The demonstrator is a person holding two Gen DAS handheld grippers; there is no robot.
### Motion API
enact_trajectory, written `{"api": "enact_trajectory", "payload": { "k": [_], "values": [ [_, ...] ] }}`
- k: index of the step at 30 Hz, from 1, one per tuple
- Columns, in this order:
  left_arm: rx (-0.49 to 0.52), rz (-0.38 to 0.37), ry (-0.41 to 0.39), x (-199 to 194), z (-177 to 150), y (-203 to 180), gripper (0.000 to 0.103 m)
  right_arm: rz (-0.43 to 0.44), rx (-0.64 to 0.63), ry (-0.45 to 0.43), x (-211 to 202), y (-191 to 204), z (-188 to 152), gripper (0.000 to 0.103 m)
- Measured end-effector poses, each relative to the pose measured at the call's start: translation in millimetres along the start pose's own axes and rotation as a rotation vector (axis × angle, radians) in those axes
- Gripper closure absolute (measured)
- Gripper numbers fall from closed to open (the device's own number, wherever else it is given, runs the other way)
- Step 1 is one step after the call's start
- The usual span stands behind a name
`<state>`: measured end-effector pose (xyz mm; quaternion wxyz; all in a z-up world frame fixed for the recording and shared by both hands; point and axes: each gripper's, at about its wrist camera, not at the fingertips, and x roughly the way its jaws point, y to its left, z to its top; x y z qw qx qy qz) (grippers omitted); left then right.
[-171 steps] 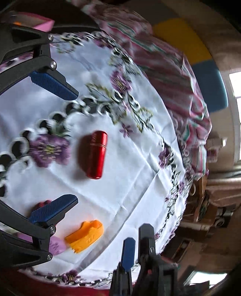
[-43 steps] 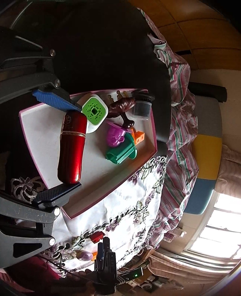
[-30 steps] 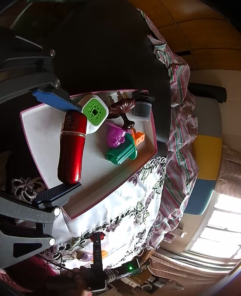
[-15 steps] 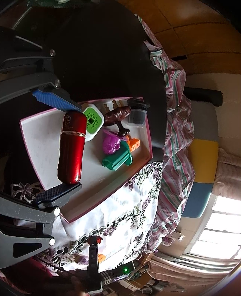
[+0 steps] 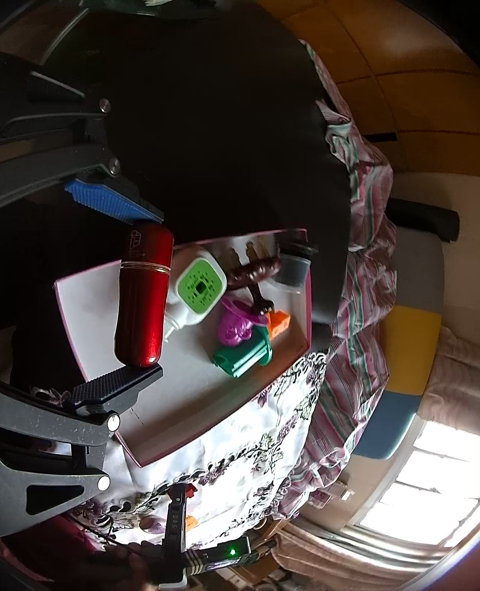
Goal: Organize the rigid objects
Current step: 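Lower the red cylinder into the tray and open the left gripper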
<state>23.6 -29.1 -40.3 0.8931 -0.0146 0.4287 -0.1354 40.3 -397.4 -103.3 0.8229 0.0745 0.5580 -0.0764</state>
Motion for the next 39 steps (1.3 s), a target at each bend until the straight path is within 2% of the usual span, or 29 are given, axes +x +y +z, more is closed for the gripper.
{"api": "enact_trajectory", "payload": {
  "k": [4,10,17,21,25,39],
  "values": [
    [-0.028,-0.020,0.010,0,-3,7,0.028,-0.001,-0.002,-0.001,-1,-1,0,0.071],
    [-0.068,-0.126,0.032,-1,0,8,0.028,-0.005,-0.008,-0.003,-1,0,0,0.071],
    [-0.050,-0.216,0.052,10,21,-18,0.028,-0.008,-0.014,-0.004,-1,1,0,0.071],
    [-0.015,-0.238,0.066,20,27,-34,0.028,-0.010,-0.019,-0.005,-1,1,0,0.071],
    [0.016,-0.231,0.082,33,31,-45,0.028,-0.010,-0.020,-0.005,-1,2,0,0.071],
    [0.149,-0.113,0.117,88,45,-68,0.028,-0.013,-0.029,-0.006,-1,2,1,0.071]
  ]
}}
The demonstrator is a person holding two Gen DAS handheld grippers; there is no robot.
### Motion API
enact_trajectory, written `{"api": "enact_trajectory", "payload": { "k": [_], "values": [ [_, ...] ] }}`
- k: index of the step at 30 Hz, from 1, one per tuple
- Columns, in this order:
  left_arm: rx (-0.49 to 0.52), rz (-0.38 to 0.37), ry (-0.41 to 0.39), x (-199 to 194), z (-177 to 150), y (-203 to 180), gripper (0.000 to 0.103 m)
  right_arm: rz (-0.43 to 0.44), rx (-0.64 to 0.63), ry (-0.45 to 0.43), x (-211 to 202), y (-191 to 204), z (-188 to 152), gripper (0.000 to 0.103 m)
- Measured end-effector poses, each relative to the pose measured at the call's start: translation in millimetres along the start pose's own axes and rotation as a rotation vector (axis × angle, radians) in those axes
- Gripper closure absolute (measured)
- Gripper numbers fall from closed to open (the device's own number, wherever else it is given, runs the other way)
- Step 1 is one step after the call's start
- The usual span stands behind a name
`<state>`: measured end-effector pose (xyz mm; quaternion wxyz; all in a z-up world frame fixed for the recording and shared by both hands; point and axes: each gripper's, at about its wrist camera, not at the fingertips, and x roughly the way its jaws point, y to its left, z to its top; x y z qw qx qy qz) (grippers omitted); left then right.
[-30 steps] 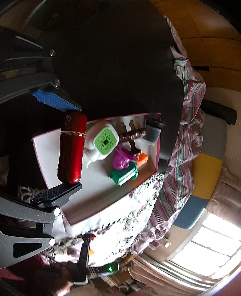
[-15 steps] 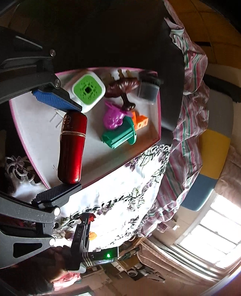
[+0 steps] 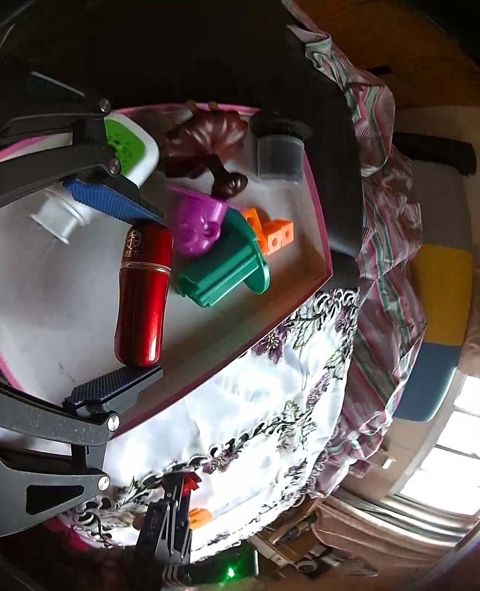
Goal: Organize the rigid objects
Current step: 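Lower the red cylinder into the tray and open the left gripper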
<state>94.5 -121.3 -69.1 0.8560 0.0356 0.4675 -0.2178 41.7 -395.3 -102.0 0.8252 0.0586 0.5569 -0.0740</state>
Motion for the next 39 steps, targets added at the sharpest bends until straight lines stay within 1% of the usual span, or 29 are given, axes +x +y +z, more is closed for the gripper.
{"api": "enact_trajectory", "payload": {
  "k": [2,5,8,12,14,19,23,27,29,33,39],
  "values": [
    [0.015,0.022,0.014,8,0,-2,0.028,-0.001,0.000,0.000,0,0,0,0.071],
    [0.064,0.063,0.003,13,0,-8,0.028,-0.001,0.001,0.000,0,0,0,0.071],
    [0.086,0.084,-0.011,16,-1,-11,0.028,0.001,0.002,0.001,0,0,0,0.071],
    [0.118,0.142,-0.017,21,-1,-15,0.027,0.001,0.000,0.000,0,1,1,0.071],
    [0.127,0.151,-0.022,23,-1,-15,0.027,0.001,0.000,0.000,0,1,1,0.071],
    [0.110,0.147,-0.041,21,-1,-13,0.027,0.001,0.000,0.000,0,1,1,0.071],
    [0.074,0.122,-0.059,13,-3,-9,0.026,0.001,0.001,0.000,0,1,1,0.071],
    [0.064,0.114,-0.097,-2,-4,-10,0.024,0.000,0.001,0.000,0,1,1,0.071],
    [0.066,0.111,-0.109,-10,-5,-12,0.022,-0.001,-0.001,-0.001,1,1,2,0.071],
    [0.006,0.085,-0.108,-25,-9,-6,0.021,-0.002,-0.001,-0.001,1,1,2,0.071],
    [-0.001,0.122,-0.136,-53,-23,-3,0.021,-0.005,-0.006,-0.003,0,2,1,0.071]
  ]
}}
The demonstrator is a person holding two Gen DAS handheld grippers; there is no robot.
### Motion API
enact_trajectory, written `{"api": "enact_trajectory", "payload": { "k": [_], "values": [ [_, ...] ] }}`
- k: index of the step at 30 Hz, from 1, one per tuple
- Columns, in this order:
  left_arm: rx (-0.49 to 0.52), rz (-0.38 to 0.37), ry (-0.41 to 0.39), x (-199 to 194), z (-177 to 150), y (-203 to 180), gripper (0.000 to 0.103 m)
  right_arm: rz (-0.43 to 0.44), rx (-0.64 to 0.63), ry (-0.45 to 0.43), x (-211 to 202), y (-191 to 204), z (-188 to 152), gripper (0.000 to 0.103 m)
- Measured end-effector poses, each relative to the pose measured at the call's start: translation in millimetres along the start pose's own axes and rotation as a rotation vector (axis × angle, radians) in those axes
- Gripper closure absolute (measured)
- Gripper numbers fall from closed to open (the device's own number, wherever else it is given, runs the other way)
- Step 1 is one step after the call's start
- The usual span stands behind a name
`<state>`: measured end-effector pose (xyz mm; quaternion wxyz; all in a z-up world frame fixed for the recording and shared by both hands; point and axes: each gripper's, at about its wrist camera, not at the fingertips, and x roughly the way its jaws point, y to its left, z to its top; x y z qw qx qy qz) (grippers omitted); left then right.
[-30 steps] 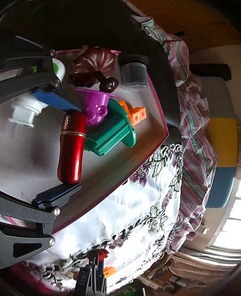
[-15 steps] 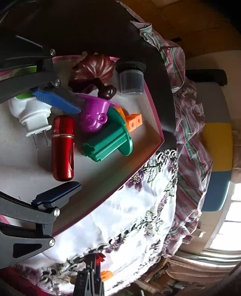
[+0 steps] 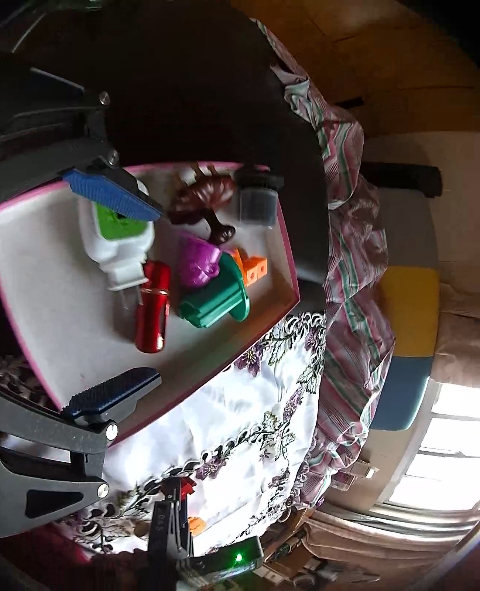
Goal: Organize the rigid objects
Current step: 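Lower the red cylinder into the tray and open the left gripper, then carry the red K puzzle piece to the tray and release it with the right gripper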
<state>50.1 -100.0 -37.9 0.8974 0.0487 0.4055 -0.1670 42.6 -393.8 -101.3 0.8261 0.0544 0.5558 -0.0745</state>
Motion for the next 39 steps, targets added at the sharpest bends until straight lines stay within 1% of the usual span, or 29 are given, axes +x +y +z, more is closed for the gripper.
{"api": "enact_trajectory", "payload": {
  "k": [9,20,26,28,31,33,35,37,39],
  "values": [
    [-0.068,0.011,-0.004,-25,-16,23,0.021,-0.006,-0.007,-0.003,-1,1,0,0.071],
    [-0.132,0.047,0.014,-26,-31,50,0.021,-0.021,-0.019,-0.009,-2,3,0,0.071],
    [-0.171,0.069,-0.003,-31,-34,65,0.021,-0.022,-0.022,-0.025,-10,7,1,0.071],
    [-0.180,0.076,-0.004,-31,-35,70,0.021,0.007,-0.020,-0.059,-21,12,1,0.071],
    [-0.194,0.085,-0.006,-33,-36,75,0.021,0.088,-0.061,-0.118,-43,34,2,0.071],
    [-0.198,0.089,-0.009,-34,-36,77,0.021,0.139,-0.112,-0.163,-59,56,1,0.071],
    [-0.199,0.094,-0.017,-36,-35,78,0.021,0.229,-0.163,-0.198,-74,81,1,0.071],
    [-0.200,0.093,-0.017,-37,-36,78,0.021,0.292,-0.218,-0.215,-83,107,-1,0.071],
    [-0.204,0.091,-0.017,-38,-36,79,0.021,0.343,-0.264,-0.208,-86,132,-4,0.071]
  ]
}}
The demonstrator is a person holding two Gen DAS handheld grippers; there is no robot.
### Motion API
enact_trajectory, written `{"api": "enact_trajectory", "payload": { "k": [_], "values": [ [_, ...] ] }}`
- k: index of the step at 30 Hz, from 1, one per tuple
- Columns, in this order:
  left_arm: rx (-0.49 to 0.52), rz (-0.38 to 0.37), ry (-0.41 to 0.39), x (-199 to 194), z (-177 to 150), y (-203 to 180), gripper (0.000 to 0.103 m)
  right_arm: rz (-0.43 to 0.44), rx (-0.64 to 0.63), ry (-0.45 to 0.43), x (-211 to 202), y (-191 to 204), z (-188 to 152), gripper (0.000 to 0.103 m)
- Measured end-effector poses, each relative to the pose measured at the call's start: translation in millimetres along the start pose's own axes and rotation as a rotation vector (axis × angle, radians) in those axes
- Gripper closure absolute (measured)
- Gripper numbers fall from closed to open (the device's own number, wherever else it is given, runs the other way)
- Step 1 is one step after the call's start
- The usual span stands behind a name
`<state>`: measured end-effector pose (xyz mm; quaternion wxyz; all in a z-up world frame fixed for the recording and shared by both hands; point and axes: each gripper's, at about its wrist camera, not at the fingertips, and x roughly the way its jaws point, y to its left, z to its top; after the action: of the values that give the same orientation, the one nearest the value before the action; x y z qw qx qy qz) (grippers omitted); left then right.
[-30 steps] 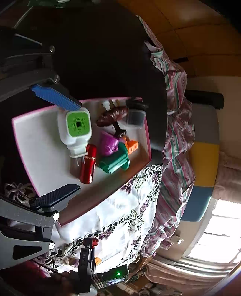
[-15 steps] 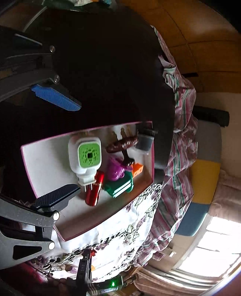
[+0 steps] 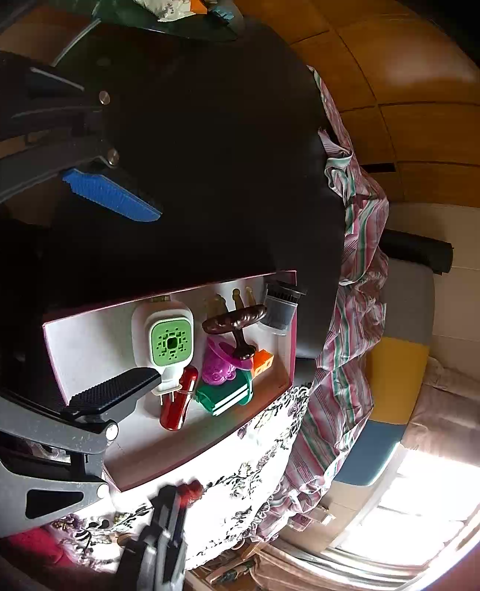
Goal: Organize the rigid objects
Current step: 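Carry the red K puzzle piece to the tray and release it with the right gripper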
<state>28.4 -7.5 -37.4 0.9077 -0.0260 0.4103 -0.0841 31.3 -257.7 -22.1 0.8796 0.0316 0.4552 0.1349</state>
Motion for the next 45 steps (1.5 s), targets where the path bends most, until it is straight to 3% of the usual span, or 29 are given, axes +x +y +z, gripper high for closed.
{"api": "enact_trajectory", "payload": {
  "k": [5,10,17,31,45],
  "values": [
    [0.000,0.004,-0.006,-3,-1,3,0.021,0.060,-0.065,0.057,29,49,-1,0.071],
    [-0.004,0.010,-0.006,-3,-2,7,0.021,0.051,-0.082,0.145,60,70,-9,0.071],
    [0.017,0.026,-0.013,-4,-2,5,0.021,0.055,-0.096,0.196,84,80,-17,0.069],
    [0.047,0.031,-0.032,-10,0,-1,0.021,0.079,-0.073,0.128,64,73,-15,0.067],
    [0.106,0.011,-0.030,-15,-4,-23,0.021,-0.008,0.008,0.033,22,28,-4,0.067]
  ]
}}
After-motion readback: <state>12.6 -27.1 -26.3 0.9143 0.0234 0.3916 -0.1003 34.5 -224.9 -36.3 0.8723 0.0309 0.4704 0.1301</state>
